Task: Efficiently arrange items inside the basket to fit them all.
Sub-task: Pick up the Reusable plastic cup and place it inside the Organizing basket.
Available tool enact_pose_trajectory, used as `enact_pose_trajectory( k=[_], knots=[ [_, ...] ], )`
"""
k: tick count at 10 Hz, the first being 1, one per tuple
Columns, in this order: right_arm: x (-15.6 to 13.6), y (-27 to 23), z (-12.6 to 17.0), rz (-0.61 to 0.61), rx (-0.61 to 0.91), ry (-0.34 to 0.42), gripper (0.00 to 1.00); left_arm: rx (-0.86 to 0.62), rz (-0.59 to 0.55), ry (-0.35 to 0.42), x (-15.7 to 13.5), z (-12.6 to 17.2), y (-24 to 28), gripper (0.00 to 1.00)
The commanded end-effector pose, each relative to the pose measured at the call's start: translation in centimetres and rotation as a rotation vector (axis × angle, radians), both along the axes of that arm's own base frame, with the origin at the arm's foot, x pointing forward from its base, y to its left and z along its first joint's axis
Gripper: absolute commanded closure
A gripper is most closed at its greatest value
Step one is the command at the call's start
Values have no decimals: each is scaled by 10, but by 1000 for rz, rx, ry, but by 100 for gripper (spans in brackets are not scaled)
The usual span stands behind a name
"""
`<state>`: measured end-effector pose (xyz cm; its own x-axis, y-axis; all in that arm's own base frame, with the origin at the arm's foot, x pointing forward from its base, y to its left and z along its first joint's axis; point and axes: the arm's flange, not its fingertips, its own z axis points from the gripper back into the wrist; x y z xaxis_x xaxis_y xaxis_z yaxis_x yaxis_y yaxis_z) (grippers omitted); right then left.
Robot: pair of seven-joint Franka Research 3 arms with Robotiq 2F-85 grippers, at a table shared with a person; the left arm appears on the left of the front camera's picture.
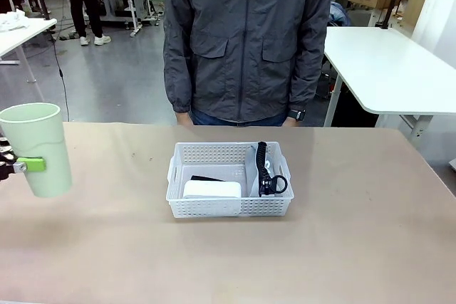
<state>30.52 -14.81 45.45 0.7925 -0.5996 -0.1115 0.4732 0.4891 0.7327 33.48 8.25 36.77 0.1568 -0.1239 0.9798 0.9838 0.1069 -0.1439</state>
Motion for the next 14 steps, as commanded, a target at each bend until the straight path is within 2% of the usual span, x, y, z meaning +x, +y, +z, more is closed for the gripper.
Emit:
enact_pose_trajectory(
  k=[1,4,6,8,9,10,14],
  knots=[
    [1,0,1,1,6,-7,0,34,64,-27,5,16,-39,15],
    [1,0,1,1,6,-7,0,166,56,-28,21,38,-111,15],
    [1,0,1,1,6,-7,0,304,113,-57,40,51,-160,15],
    [1,0,1,1,6,-7,0,395,98,-123,52,58,-206,15],
    [1,0,1,1,6,-7,0,460,78,-149,55,56,-231,15],
    [1,0,1,1,6,-7,0,543,66,-220,58,52,-258,15],
    [1,0,1,1,6,-7,0,802,-62,-258,86,29,-338,15]
  ],
)
